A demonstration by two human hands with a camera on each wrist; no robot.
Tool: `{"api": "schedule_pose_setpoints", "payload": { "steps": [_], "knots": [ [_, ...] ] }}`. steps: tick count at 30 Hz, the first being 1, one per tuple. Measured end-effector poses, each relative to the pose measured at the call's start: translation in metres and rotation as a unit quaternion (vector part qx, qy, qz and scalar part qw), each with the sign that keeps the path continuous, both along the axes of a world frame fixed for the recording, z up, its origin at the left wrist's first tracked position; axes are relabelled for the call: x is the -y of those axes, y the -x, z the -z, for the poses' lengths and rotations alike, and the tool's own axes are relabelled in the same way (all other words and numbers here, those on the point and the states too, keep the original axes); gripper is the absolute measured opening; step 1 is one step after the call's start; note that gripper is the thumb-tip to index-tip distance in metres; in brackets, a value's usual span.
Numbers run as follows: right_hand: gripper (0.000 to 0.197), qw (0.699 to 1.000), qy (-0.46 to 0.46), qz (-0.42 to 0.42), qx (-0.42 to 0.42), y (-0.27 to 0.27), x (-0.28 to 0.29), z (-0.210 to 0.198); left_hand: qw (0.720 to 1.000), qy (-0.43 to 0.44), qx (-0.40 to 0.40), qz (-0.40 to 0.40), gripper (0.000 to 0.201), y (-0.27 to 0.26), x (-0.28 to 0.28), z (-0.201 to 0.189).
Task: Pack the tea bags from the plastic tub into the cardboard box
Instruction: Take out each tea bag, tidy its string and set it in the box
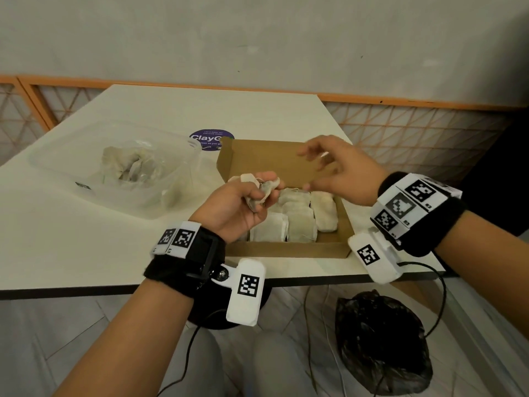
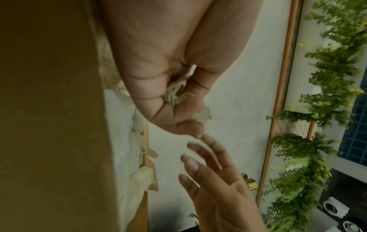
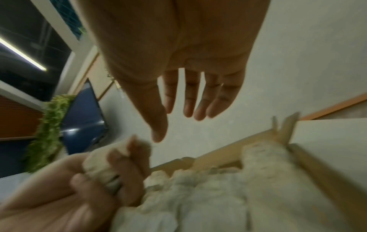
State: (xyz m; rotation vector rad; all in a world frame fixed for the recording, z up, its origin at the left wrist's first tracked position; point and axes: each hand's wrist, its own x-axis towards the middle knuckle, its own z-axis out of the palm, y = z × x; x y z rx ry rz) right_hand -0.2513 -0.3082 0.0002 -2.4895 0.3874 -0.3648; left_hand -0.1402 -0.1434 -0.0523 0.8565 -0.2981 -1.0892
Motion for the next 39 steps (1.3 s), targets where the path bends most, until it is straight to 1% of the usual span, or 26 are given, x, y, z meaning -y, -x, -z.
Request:
{"api": "schedule_pose_setpoints", "payload": {
  "steps": [2,3,7,9,11,12,14,16,17,19,22,25,28,31,35,39],
  "knots": [
    [0.050,0.996,-0.012,-0.087,-0.019,-0.001,-0.021,-0.003,0.999,-0.002,-0.019,0.029,0.034,0.002,0.002,-0.001],
    [0.048,0.994,-0.015,-0.110,-0.016,-0.002,-0.027,-0.002,0.999,-0.007,-0.024,0.042,0.032,0.003,0.002,-0.001],
    [0.028,0.992,-0.009,-0.128,0.020,-0.005,-0.036,0.002,0.998,-0.018,-0.010,0.055,0.030,0.003,0.000,-0.005],
    [0.019,0.993,0.016,-0.116,0.031,-0.007,-0.034,0.006,0.998,-0.029,0.001,0.056,0.032,0.004,-0.001,-0.008],
    [0.016,0.995,0.023,-0.078,0.054,-0.008,-0.030,0.007,0.998,-0.039,0.017,0.056,0.031,0.004,-0.002,-0.010],
    [0.018,0.996,-0.003,-0.053,0.067,-0.007,-0.027,0.006,0.997,-0.043,0.022,0.055,0.032,0.004,-0.002,-0.010],
    [0.020,0.991,-0.106,-0.017,0.084,-0.004,-0.018,0.000,0.997,-0.051,0.027,0.049,0.034,0.001,-0.003,-0.009],
    [0.018,0.981,-0.183,0.008,0.067,0.002,-0.005,-0.004,0.997,-0.060,0.026,0.035,0.034,-0.001,-0.004,-0.007],
    [0.014,0.980,-0.193,0.023,0.047,0.006,0.003,-0.003,0.998,-0.061,0.023,0.027,0.034,-0.003,-0.005,-0.006],
    [0.012,0.985,-0.167,0.043,-0.009,0.013,0.016,-0.002,0.998,-0.058,0.016,0.008,0.033,-0.005,-0.005,-0.003],
    [0.013,0.986,-0.116,0.046,-0.110,0.025,0.026,0.001,0.998,-0.053,0.012,-0.005,0.032,-0.007,-0.004,-0.001],
    [0.010,0.979,-0.120,0.041,-0.160,0.031,0.027,0.005,0.998,-0.053,0.011,-0.011,0.032,-0.006,-0.003,-0.001],
    [0.011,0.980,-0.068,0.065,-0.177,0.029,0.029,0.015,0.999,-0.052,0.008,-0.016,0.032,-0.007,-0.003,0.001],
    [0.014,0.978,-0.058,0.095,-0.174,0.023,0.030,0.029,0.998,-0.052,0.008,-0.018,0.032,-0.007,-0.003,0.002],
    [0.014,0.981,-0.040,0.133,-0.135,0.018,0.032,0.045,0.998,-0.052,0.001,-0.023,0.030,-0.007,-0.004,0.001],
    [0.015,0.981,-0.039,0.164,-0.096,0.018,0.036,0.050,0.999,-0.043,-0.004,-0.023,0.028,-0.004,-0.002,-0.003]
  ]
}}
